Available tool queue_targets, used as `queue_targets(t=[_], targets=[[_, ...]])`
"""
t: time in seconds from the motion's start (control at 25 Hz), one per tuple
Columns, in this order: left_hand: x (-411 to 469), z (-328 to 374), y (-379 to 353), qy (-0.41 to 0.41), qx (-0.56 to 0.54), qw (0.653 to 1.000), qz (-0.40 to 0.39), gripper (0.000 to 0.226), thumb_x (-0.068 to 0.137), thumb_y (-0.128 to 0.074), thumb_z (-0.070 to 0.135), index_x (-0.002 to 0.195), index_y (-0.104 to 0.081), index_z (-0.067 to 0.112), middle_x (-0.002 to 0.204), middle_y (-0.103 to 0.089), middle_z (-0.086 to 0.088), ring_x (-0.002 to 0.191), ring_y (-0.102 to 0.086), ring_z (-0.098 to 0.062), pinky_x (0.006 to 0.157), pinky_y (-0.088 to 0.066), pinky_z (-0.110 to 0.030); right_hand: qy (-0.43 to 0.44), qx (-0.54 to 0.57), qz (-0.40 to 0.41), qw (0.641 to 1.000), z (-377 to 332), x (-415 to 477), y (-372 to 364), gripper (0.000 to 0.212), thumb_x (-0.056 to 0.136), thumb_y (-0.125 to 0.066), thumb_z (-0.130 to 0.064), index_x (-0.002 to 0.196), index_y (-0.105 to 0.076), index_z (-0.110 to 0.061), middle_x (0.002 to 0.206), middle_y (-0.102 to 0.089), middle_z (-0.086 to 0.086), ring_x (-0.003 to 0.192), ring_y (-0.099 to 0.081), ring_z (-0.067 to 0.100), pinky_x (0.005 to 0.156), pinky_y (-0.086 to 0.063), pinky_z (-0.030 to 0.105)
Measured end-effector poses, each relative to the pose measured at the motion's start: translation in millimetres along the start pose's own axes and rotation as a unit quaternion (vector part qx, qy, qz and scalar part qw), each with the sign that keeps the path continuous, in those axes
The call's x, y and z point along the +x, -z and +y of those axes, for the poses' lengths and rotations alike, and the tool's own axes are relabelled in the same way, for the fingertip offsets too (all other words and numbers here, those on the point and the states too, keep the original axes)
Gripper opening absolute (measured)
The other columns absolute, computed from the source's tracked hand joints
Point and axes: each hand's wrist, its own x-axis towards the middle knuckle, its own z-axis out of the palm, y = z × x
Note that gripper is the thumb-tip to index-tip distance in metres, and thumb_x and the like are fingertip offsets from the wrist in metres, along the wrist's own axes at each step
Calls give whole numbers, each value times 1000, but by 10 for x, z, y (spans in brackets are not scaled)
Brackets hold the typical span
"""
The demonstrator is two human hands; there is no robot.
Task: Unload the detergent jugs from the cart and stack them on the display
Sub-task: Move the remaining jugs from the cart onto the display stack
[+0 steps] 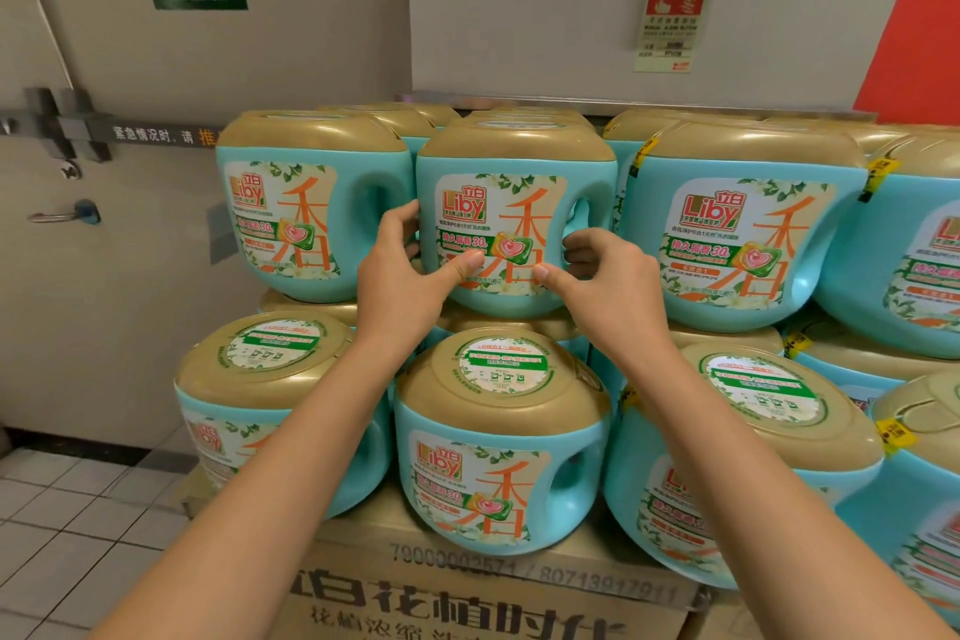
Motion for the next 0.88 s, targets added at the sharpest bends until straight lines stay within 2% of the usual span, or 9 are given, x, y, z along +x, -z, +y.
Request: queue_targets(t=[0.08, 0.16, 0.28, 0.4, 0.52, 0.6, 0.68, 0.76, 0.88], targets=[[-9, 64, 77, 5, 57, 998, 15, 62, 79, -79, 34, 133, -51, 19, 130, -58, 5, 109, -58, -9, 88, -50, -27, 4, 9, 12, 1000, -9, -55, 32, 37, 85, -71, -30, 117, -65, -12, 109, -70, 3, 100, -64, 17, 92, -51, 40], [-83, 129, 156, -14, 58, 997, 39, 38, 85, -72, 30, 120, -60, 21, 116, -64, 9, 99, -63, -2, 84, -55, -30, 24, 47, 35, 998, -25, -131, 108, 27, 88, -67, -25, 112, -67, -12, 99, -70, -2, 91, -65, 12, 88, -53, 37], [-369, 205, 232, -41, -29, 998, 43, 18, 89, -68, 20, 105, -64, 26, 101, -67, 15, 80, -62, 11, 75, -54, -16, 69, 128, 59, 988, -32, -387, 299, 12, 91, -63, -23, 100, -69, -17, 86, -69, -10, 81, -66, 6, 80, -55, 33], [-761, 232, 265, -19, -125, 992, 16, 18, 89, -67, 10, 100, -67, 24, 93, -69, 9, 81, -63, 1, 80, -53, -19, 73, 166, 88, 980, 84, -841, 518, 9, 90, -60, -27, 94, -68, -25, 85, -72, -5, 83, -70, 16, 76, -57, 38], [-1249, 210, 296, 20, -177, 982, -54, 21, 89, -65, 9, 96, -68, 29, 88, -71, 11, 83, -64, -1, 78, -52, -18, 21, 157, 115, 981, 328, -1495, 743, 12, 92, -61, -22, 91, -68, -33, 81, -73, -3, 79, -70, 13, 73, -57, 34], [-1582, 171, 314, 57, -205, 970, -114, 17, 90, -64, 13, 95, -70, 28, 85, -71, 15, 79, -65, 5, 70, -51, -12, -31, 147, 140, 979, 498, -1987, 850, 16, 93, -62, -17, 86, -69, -30, 80, -74, -1, 75, -70, 12, 71, -56, 31], [-1953, 106, 300, 96, -195, 956, -197, 15, 91, -63, 14, 97, -70, 25, 87, -70, 9, 77, -64, 4, 67, -51, -11, -96, 129, 162, 973, 626, -2576, 914, 16, 92, -61, -13, 86, -69, -26, 80, -74, -1, 71, -67, 11, 68, -54, 26], [-2345, 1, 289, 144, -180, 935, -268, 15, 92, -61, 11, 97, -70, 22, 88, -71, 1, 74, -64, 1, 66, -52, -13, -162, 125, 175, 963, 698, -3187, 964, 18, 91, -61, -8, 86, -69, -24, 78, -73, 1, 69, -66, 10, 66, -53, 20], [-2989, -168, 266, 215, -151, 891, -370, 16, 91, -62, 11, 97, -70, 23, 88, -74, 1, 76, -67, -3, 66, -51, -15, -270, 105, 198, 936, 762, -4126, 1100, 19, 91, -61, -6, 86, -69, -23, 74, -72, -1, 65, -65, 8, 60, -52, 17]])
